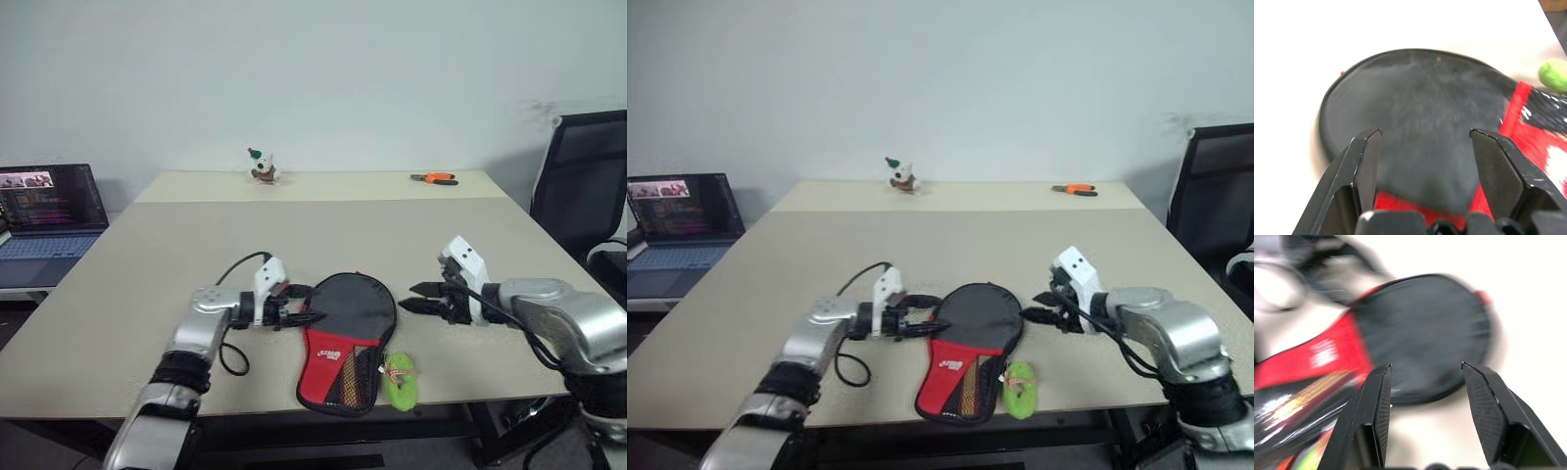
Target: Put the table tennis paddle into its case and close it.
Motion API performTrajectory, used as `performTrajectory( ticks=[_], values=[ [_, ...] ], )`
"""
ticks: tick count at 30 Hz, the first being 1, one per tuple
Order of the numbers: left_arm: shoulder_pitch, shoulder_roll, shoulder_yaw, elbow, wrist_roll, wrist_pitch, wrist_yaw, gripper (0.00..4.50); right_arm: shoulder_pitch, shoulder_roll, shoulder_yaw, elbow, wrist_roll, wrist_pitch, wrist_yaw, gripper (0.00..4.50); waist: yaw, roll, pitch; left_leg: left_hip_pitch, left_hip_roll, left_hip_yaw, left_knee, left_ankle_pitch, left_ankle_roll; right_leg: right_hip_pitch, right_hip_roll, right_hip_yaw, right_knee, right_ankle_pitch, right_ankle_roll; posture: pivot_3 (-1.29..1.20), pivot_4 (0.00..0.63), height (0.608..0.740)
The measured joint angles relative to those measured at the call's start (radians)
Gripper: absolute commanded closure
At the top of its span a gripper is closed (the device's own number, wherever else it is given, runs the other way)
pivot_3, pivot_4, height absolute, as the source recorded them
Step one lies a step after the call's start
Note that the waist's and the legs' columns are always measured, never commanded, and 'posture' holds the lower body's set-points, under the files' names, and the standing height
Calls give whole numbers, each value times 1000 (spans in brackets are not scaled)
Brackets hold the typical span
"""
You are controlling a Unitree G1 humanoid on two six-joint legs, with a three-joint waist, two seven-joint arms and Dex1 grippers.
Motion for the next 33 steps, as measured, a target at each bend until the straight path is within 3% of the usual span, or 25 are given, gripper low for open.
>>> performTrajectory(
  ticks=[8, 15, 19, 24, 33],
  values=[
    [148, 108, 42, -295, -115, 210, 22, 1351, -128, 191, 31, 407, -98, -171, -79, 2110, 11, 2, 2, -1, 0, 0, -1, 0, 0, 0, -1, 0, -1, 3, -5, 0, 150, 740],
    [208, 132, 49, -417, -153, 275, 71, 1351, -160, 236, 16, 597, -121, -251, -97, 2110, 11, 2, 3, 0, 0, 0, -2, 0, 0, 0, -1, 0, -1, 3, -5, 0, 150, 740],
    [227, 135, 50, -465, -172, 294, 95, 1351, -177, 251, 11, 626, -127, -255, -81, 2969, 10, 2, 3, 1, 0, 1, -2, 0, 0, 0, -1, 0, -1, 3, -5, 0, 150, 740],
    [240, 137, 50, -482, -177, 306, 120, 1351, -231, 278, 14, 689, -149, -279, -60, 4475, 6, 3, 3, 1, 0, 2, -2, 0, 0, 0, -1, 0, -1, 3, -5, 0, 150, 740],
    [241, 141, 47, -492, -177, 306, 145, 1351, -372, 382, 52, 897, -242, -441, -38, 4475, -23, 3, 3, 1, 0, 8, -9, 0, 0, -6, 0, 3, 0, 3, -6, 0, 150, 740]
  ],
)
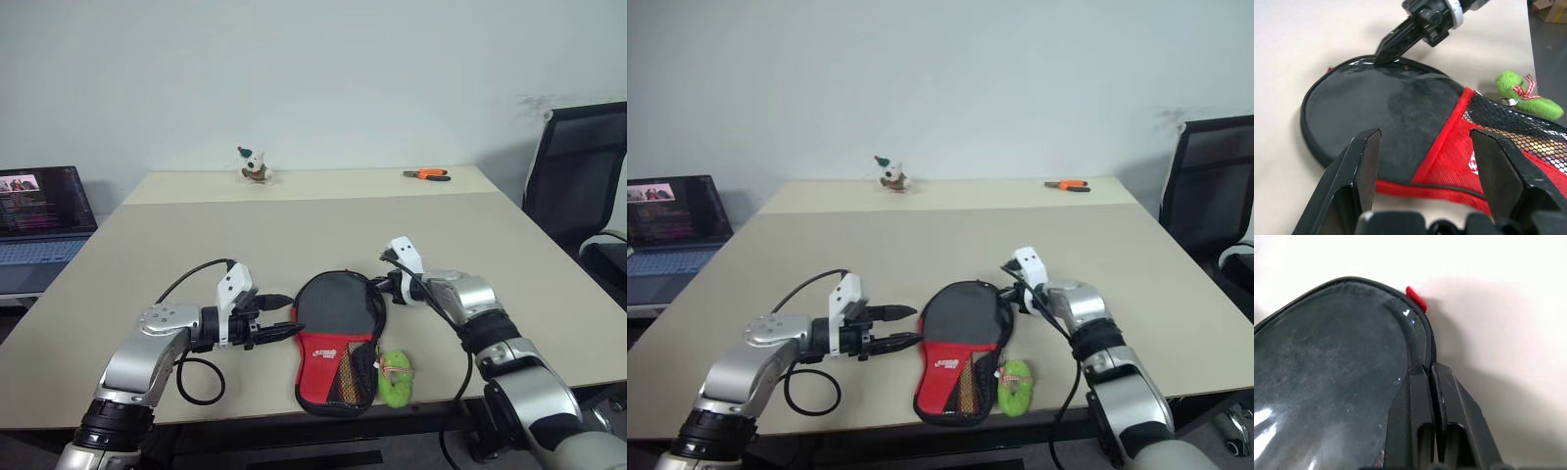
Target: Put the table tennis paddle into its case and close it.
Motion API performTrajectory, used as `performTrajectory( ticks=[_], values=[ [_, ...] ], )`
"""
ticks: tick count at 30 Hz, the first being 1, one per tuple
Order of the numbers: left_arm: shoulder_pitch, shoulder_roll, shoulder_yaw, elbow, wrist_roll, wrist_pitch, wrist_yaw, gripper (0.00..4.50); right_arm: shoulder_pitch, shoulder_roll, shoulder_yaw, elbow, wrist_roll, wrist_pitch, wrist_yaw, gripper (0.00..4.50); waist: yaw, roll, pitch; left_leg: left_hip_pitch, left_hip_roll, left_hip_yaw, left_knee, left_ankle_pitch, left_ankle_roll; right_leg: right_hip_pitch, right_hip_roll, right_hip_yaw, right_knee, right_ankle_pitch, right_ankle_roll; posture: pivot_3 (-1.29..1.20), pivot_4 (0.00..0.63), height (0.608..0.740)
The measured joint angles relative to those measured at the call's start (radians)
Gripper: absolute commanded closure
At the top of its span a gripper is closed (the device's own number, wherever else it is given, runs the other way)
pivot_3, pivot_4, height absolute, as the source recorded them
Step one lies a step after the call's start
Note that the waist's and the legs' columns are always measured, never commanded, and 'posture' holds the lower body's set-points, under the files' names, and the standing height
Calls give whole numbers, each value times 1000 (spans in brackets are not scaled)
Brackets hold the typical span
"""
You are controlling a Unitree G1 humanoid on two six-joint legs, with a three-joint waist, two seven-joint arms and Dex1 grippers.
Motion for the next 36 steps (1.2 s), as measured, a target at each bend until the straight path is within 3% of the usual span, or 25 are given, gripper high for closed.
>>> performTrajectory(
  ticks=[7, 13, 16, 23, 27, 32, 36],
  values=[
    [3, 2, -10, -4, 0, 0, 4, 1351, -140, 77, -1, 239, -63, -164, -13, 4475, -2, 0, 0, -6, 1, 2, -2, 0, 0, -9, -1, 1, 1, 1, -1, 0, 150, 740],
    [5, 2, -11, -4, 1, -1, 15, 1351, -167, 90, -9, 325, -86, -216, -15, 4475, -2, 0, 0, -6, 1, 2, -2, 0, 0, -9, -2, 1, 1, 1, -1, 0, 150, 740],
    [5, 2, -14, -4, 3, -6, 20, 1351, -168, 92, -23, 335, -91, -218, -18, 3866, -2, 0, 0, -7, 1, 2, -2, 0, 0, -9, -2, 1, 1, 1, -1, 0, 150, 740],
    [-59, 0, -68, 63, 22, -49, -4, 1351, -168, 96, -107, 306, -34, -166, 1, 1548, 5, 0, 0, -7, 1, 2, -2, 0, 0, -9, -1, 1, 1, 1, -1, 0, 150, 740],
    [-153, -47, -112, 186, 54, -120, -25, 1351, -155, 85, -208, 112, 101, -9, 56, 177, 14, 1, 0, -8, 1, 1, -2, 0, 0, -9, -1, 0, 1, 1, -1, 0, 150, 740],
    [-222, -93, -172, 345, 121, -219, -45, 1351, 4, -11, -192, -276, 163, 170, 94, 38, 30, 0, 0, -10, 0, -1, -1, 0, 0, -10, -1, -2, 0, 1, -1, 0, 150, 740],
    [-308, -139, -216, 557, 192, -309, -66, 458, 250, -179, -143, -629, 200, 336, 131, 0, 43, 2, 1, -16, -2, -3, 2, 0, 0, -12, -1, -5, 0, 1, -1, 0, 150, 740]
  ],
)
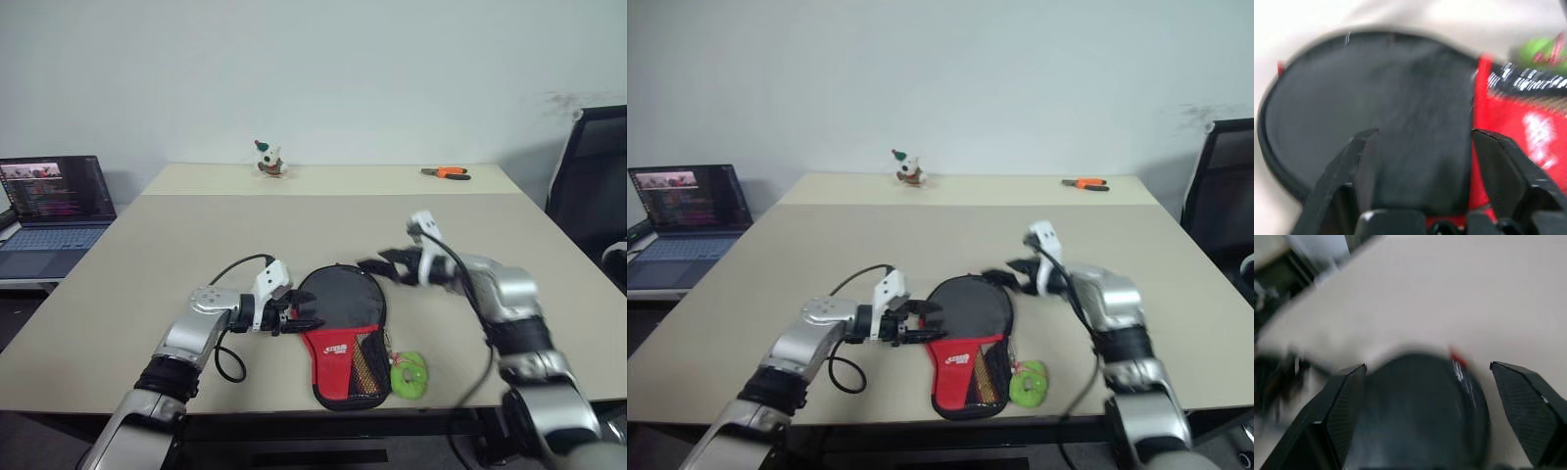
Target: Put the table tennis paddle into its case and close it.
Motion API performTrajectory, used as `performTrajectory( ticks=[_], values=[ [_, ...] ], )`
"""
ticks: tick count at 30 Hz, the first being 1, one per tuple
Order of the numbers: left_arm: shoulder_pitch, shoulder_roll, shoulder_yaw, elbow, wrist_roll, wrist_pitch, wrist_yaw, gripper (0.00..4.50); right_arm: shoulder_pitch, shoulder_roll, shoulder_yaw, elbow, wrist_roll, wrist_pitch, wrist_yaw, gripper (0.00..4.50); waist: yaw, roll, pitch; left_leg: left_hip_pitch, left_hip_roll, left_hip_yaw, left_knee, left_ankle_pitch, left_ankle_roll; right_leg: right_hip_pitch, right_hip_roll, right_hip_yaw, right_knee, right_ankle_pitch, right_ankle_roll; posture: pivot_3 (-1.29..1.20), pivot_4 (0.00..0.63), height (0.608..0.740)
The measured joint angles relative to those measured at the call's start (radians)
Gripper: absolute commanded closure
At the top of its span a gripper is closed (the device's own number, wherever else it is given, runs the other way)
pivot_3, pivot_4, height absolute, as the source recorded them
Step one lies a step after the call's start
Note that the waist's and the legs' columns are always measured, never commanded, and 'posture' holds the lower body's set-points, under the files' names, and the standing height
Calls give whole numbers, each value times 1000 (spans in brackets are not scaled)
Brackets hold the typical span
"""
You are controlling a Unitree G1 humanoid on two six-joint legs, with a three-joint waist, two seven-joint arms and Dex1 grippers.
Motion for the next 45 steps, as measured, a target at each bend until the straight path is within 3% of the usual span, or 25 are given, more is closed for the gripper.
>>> performTrajectory(
  ticks=[1, 2, 7, 15, 21, 36, 39, 45],
  values=[
    [-15, -8, -7, 35, 14, -25, -1, 59, 32, -25, 3, -56, 16, 28, 8, 0, -2, 0, 0, -1, 0, 0, 1, 0, 0, 0, 0, 0, 0, 0, 0, 0, 150, 740],
    [-39, -27, -15, 76, 30, -55, -2, 25, 73, -63, 5, -131, 32, 58, 18, 0, -3, 0, 0, -1, -1, -1, 1, 0, 0, 0, 0, 0, 0, 0, 0, 0, 150, 740],
    [-129, -85, -32, 249, 82, -202, -32, 25, 278, -271, -13, -487, 156, 182, 82, 0, -11, 0, 0, 0, -3, -1, 1, 0, 0, 0, 3, 0, 0, 0, 0, 0, 150, 740],
    [-179, -117, -33, 373, 126, -367, -91, 25, 473, -405, -11, -711, 243, 205, 93, 0, -11, 0, 0, 0, -3, -1, 3, 0, 0, 2, 4, 0, 0, -2, 3, 0, 150, 740],
    [-197, -125, -36, 417, 145, -423, -103, 25, 501, -425, 124, -743, 168, 92, 71, 0, -10, 0, 0, 0, -3, -1, 4, 0, 0, 2, 4, -1, 0, -3, 6, 0, 150, 740],
    [-201, -126, -35, 436, 155, -474, -103, 25, 463, -386, 300, -524, -41, -147, 50, 0, -10, 0, 0, 0, -2, -2, 8, -1, 2, 3, 4, -1, 1, -3, 6, 0, 150, 740],
    [-200, -126, -35, 436, 157, -477, -102, 0, 438, -360, 306, -488, -65, -167, 48, 566, -10, 0, -1, 1, -2, -2, 9, -1, 2, 3, 4, -1, 2, -3, 6, 0, 150, 740],
    [-199, -127, -35, 436, 160, -483, -101, 0, 424, -358, 308, -454, -85, -181, 52, 2671, -9, 0, -1, 1, -2, -2, 10, -1, 2, 4, 4, -1, 3, -1, 2, 0, 150, 740]
  ],
)
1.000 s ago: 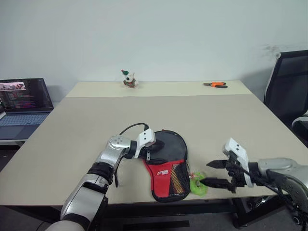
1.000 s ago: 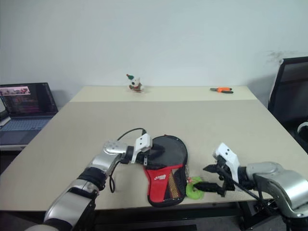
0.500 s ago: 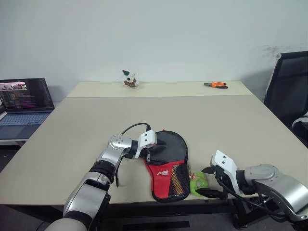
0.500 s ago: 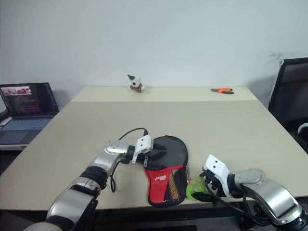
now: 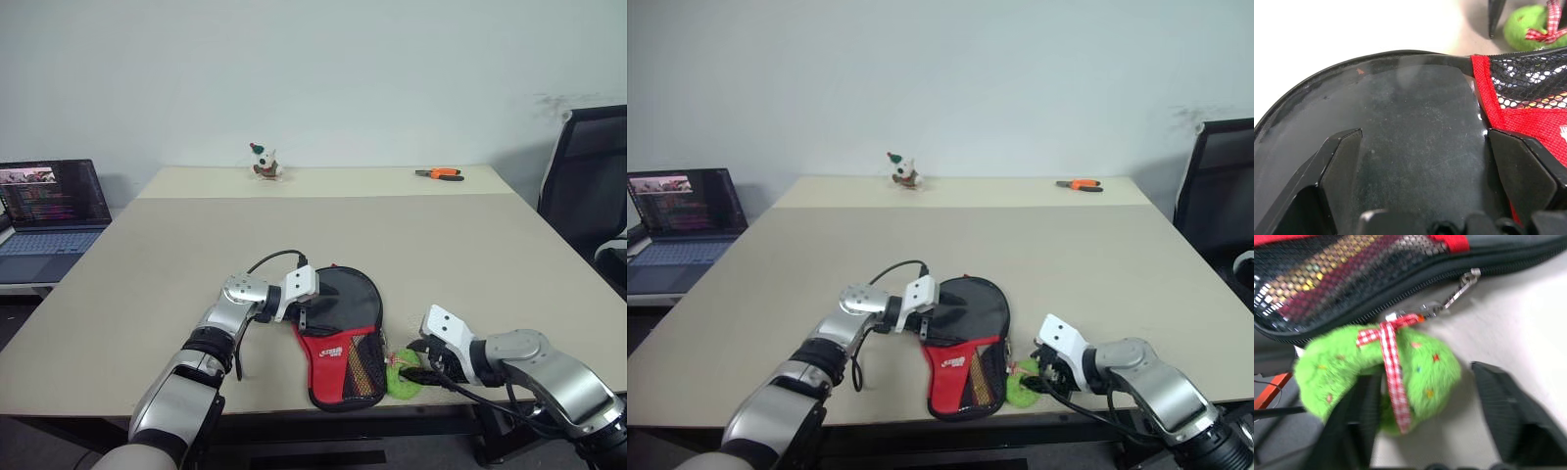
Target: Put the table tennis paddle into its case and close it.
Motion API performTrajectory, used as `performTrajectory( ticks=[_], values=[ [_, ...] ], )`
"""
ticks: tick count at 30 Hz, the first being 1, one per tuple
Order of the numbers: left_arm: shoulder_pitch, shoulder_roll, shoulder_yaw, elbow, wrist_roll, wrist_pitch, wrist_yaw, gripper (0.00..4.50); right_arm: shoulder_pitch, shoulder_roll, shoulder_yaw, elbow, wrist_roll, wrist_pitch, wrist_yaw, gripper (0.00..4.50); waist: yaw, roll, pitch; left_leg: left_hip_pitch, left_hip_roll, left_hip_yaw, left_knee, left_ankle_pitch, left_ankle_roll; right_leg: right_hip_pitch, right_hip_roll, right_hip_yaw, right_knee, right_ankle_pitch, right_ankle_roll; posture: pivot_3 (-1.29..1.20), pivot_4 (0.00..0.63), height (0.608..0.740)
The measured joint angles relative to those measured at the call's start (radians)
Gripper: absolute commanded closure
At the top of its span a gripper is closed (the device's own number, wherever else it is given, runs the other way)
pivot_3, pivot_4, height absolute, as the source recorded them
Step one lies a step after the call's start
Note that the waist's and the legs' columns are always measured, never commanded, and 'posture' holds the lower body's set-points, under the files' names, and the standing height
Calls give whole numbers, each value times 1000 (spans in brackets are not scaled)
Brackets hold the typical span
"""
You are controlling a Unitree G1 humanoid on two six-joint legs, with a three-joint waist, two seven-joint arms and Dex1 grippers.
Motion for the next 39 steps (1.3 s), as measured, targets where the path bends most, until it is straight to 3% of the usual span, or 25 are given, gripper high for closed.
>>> performTrajectory(
  ticks=[5, 6, 19, 23, 28, 39],
  values=[
    [9, -2, 0, -2, 0, -17, 1, 0, 0, -24, -1, 4, -3, -11, 25, 4348, 0, 0, -1, 0, 0, 0, 1, 0, 0, 0, 0, 0, 0, 0, 0, 0, 150, 740],
    [11, -2, 0, -2, 0, -19, 1, 0, 0, -33, -4, 4, -8, -15, 30, 4488, 0, 0, -1, 0, 0, 0, 1, 0, 0, 0, 0, 0, 0, 0, 0, 0, 150, 740],
    [5, -16, 0, 44, 12, -37, 1, 0, -17, -168, -73, -5, -17, -45, 126, 4488, 2, 3, -11, 1, 0, 0, 1, -1, 1, 2, 0, 0, -1, 0, 0, 0, 150, 740],
    [0, -28, 0, 66, 19, -39, 5, 0, 8, -210, -93, -92, 26, -18, 174, 4488, 3, 6, -14, 2, -1, 0, 1, -1, 2, 3, 0, 0, -2, 0, 1, 0, 150, 740],
    [-3, -48, 0, 86, 23, -37, 13, 0, 104, -270, -123, -232, 66, 15, 194, 4488, 10, 6, -15, 14, -2, 0, 0, -5, 7, 18, -2, 0, -5, -6, 8, 0, 150, 740],
    [-24, -74, -3, 119, 37, -35, 16, 0, 161, -298, -107, -390, 91, 35, 194, 4488, 25, 6, -15, 15, -6, -1, 2, -5, 7, 20, -5, 0, -5, -6, 10, 0, 150, 740]
  ],
)
